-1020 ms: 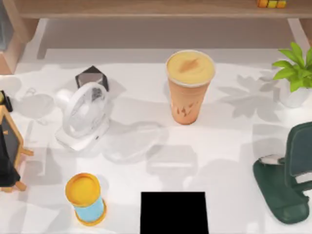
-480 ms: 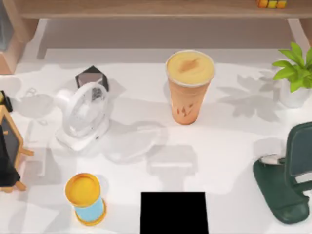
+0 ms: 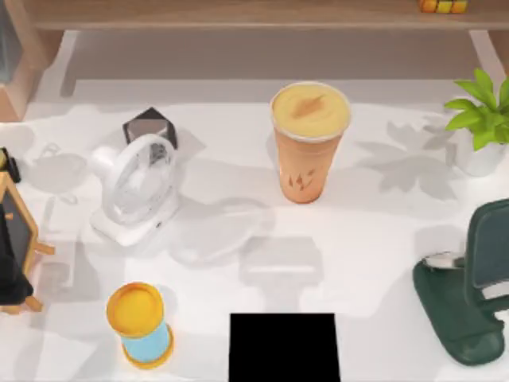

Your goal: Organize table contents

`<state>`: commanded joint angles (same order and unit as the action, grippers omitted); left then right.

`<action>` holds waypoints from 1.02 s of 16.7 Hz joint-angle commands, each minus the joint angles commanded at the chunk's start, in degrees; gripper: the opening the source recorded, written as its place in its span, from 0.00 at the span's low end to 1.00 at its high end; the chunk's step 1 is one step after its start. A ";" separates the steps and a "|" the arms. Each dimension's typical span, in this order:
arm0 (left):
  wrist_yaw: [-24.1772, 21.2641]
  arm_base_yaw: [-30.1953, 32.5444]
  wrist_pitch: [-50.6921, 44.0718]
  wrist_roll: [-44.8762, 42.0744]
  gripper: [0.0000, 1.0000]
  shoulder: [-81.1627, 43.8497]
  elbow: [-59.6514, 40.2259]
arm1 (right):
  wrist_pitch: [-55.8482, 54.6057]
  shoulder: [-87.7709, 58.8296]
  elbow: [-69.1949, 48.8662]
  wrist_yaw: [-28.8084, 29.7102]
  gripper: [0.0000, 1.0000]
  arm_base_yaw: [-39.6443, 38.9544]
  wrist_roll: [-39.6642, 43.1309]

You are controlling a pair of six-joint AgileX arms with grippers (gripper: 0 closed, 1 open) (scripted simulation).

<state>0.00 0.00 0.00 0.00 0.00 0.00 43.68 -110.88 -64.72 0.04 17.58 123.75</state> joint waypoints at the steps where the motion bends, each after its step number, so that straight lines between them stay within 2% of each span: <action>1: 0.00 0.00 0.00 0.00 1.00 0.00 0.00 | 0.00 0.00 0.00 0.00 0.62 0.00 0.00; 9: 0.00 0.00 0.00 0.00 1.00 0.00 0.00 | 0.00 0.00 0.00 0.00 0.02 0.00 0.00; 17: 0.00 0.00 0.00 0.00 1.00 0.00 0.00 | 0.00 0.00 0.00 0.00 0.00 0.00 0.00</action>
<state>0.00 0.00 0.00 0.00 0.00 0.00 43.68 -110.88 -64.72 0.04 17.58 123.75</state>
